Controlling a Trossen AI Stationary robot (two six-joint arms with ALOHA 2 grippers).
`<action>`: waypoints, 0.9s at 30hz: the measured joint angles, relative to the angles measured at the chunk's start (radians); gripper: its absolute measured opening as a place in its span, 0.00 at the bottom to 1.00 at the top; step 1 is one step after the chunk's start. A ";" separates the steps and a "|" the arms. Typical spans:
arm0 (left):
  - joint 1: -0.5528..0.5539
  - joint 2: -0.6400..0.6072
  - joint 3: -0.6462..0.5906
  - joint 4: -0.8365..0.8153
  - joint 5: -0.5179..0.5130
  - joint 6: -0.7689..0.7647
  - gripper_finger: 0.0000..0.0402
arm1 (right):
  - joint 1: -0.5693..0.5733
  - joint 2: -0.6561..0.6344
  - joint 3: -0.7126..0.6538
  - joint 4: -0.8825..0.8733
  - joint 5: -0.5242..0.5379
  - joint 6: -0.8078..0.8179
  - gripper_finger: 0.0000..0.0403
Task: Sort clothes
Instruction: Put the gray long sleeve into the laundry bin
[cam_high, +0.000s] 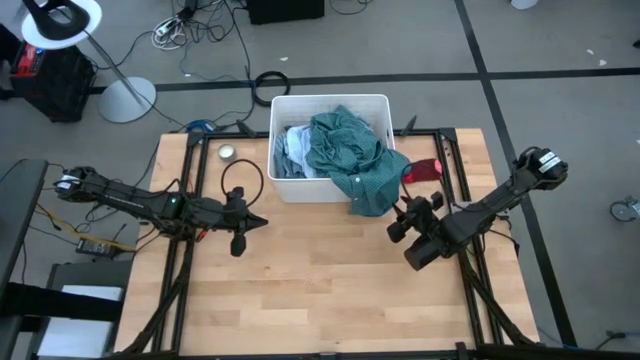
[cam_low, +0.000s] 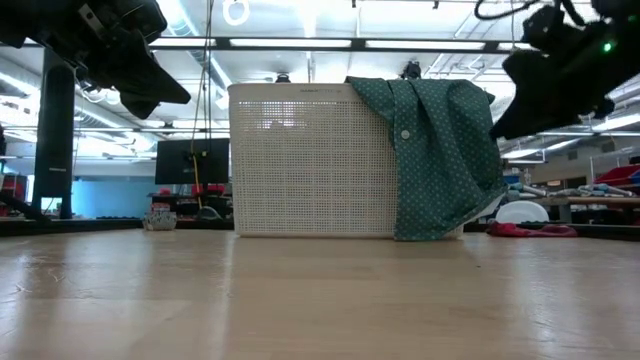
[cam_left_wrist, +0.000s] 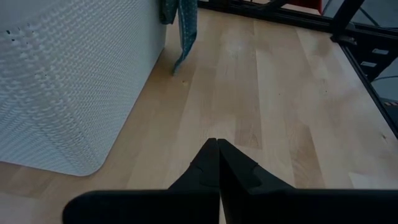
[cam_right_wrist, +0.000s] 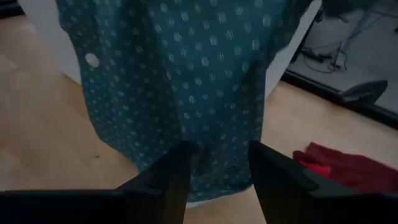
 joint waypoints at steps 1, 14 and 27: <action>0.000 0.000 0.000 0.000 0.000 0.004 0.00 | -0.004 0.000 -0.014 0.022 0.001 0.000 0.40; 0.000 0.000 0.000 0.001 0.000 0.007 0.00 | -0.064 0.000 -0.127 0.417 0.029 -0.311 0.38; 0.000 0.000 0.000 0.002 0.000 0.007 0.00 | -0.153 0.000 -0.121 0.485 -0.001 -0.406 0.03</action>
